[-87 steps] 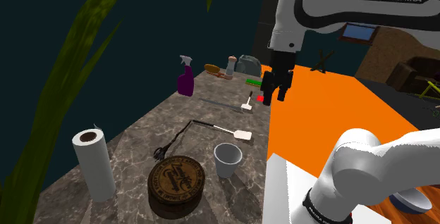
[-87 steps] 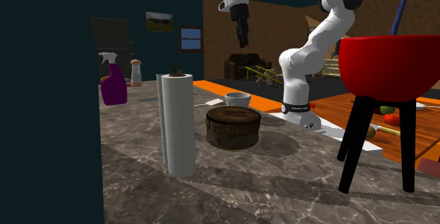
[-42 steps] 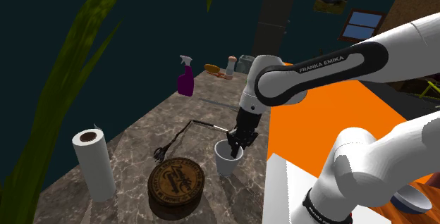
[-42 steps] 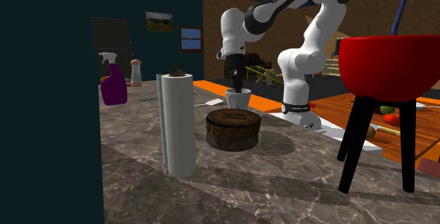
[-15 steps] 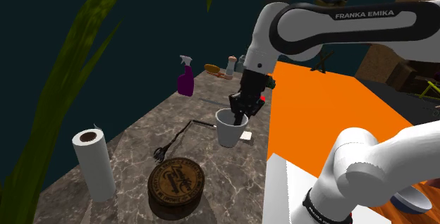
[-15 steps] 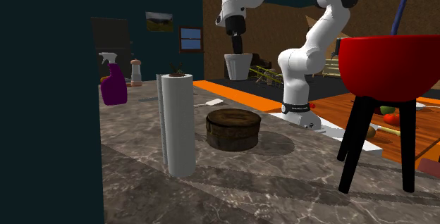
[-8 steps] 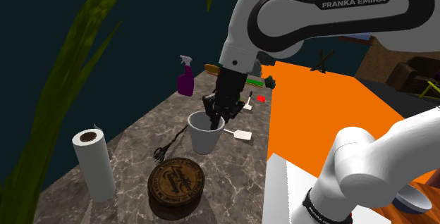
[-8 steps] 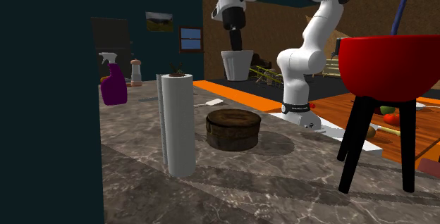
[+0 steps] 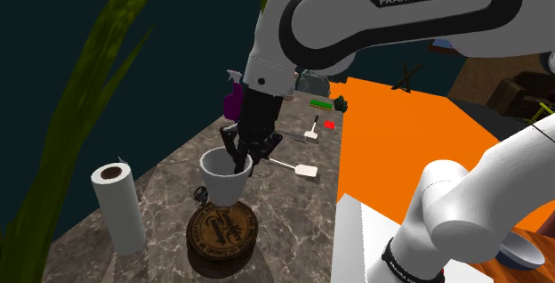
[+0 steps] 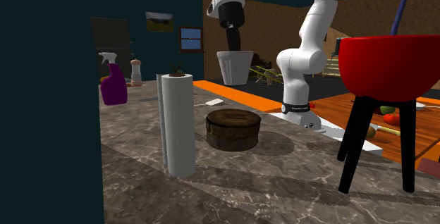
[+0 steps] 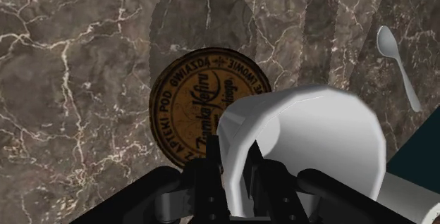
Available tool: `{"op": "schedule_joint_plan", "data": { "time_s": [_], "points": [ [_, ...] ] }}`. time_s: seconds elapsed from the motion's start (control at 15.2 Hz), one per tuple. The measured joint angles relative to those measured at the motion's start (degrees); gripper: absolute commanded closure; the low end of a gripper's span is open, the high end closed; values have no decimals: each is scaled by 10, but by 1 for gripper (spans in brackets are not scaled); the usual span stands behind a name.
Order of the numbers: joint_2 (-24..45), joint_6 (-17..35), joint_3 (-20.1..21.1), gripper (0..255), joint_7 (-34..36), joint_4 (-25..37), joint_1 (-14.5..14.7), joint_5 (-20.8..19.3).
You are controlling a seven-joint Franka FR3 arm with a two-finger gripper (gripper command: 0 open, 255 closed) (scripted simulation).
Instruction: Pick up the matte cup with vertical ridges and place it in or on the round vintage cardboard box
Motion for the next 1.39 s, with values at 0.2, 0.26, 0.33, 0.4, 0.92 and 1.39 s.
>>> {"op": "schedule_joint_plan", "data": {
  "time_s": [0.2, 0.26, 0.33, 0.4, 0.92, 1.39],
  "points": [
    [9, 23, 4, 255, -5, -15, 1, 4],
    [9, 31, 4, 255, -8, -22, 1, 5],
    [11, 39, 6, 255, -10, -29, 2, 7],
    [14, 47, 7, 255, -13, -35, 3, 9],
    [37, 110, 15, 255, -32, -76, 6, 22],
    [41, 121, 16, 255, -35, -83, 7, 24]
  ]
}}
